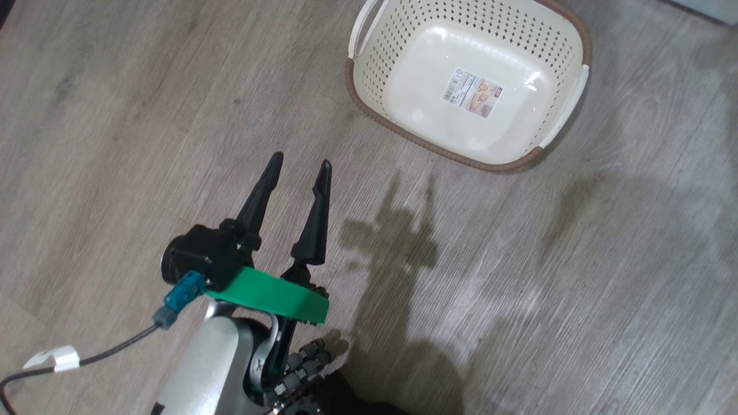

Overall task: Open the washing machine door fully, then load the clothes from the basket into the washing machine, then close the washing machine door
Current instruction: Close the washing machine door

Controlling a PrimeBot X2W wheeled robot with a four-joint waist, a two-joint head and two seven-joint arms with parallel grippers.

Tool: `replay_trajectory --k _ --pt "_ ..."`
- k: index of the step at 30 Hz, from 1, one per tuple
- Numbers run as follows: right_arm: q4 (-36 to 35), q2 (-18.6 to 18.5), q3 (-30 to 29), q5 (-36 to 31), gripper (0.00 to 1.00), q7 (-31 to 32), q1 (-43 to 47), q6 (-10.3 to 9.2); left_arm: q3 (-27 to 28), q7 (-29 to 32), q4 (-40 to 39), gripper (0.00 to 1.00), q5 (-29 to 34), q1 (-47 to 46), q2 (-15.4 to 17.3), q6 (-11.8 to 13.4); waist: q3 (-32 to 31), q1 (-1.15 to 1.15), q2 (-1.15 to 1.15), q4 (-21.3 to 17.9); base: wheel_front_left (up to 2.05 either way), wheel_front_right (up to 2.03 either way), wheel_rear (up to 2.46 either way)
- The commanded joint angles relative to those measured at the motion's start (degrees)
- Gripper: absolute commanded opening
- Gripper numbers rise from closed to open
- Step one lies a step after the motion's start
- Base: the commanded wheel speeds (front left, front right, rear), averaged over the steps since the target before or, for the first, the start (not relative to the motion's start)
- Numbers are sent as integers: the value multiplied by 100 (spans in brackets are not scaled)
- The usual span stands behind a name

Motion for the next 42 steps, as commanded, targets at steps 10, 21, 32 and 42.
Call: replay_trajectory --k 10,21,32,42 --pt "344 140 -892 -815 0 -36 -716 -4 131 -56 -235 100 -64 -173 75 69 175 -1 0 -52 0 0 0" --pt "-194 559 -1273 -1055 0 -37 -49 -4 303 -56 -143 100 107 -210 75 8 -230 -1 0 -351 0 0 0" --pt "-1418 784 -1180 -513 0 -37 1856 -4 774 -56 107 100 529 12 75 -225 -1547 -1 0 -1069 0 0 0" --pt "-2530 1093 -1331 84 0 -37 3680 -4 1128 -56 207 100 695 338 75 -381 -2727 -1 0 -1938 0 0 0"
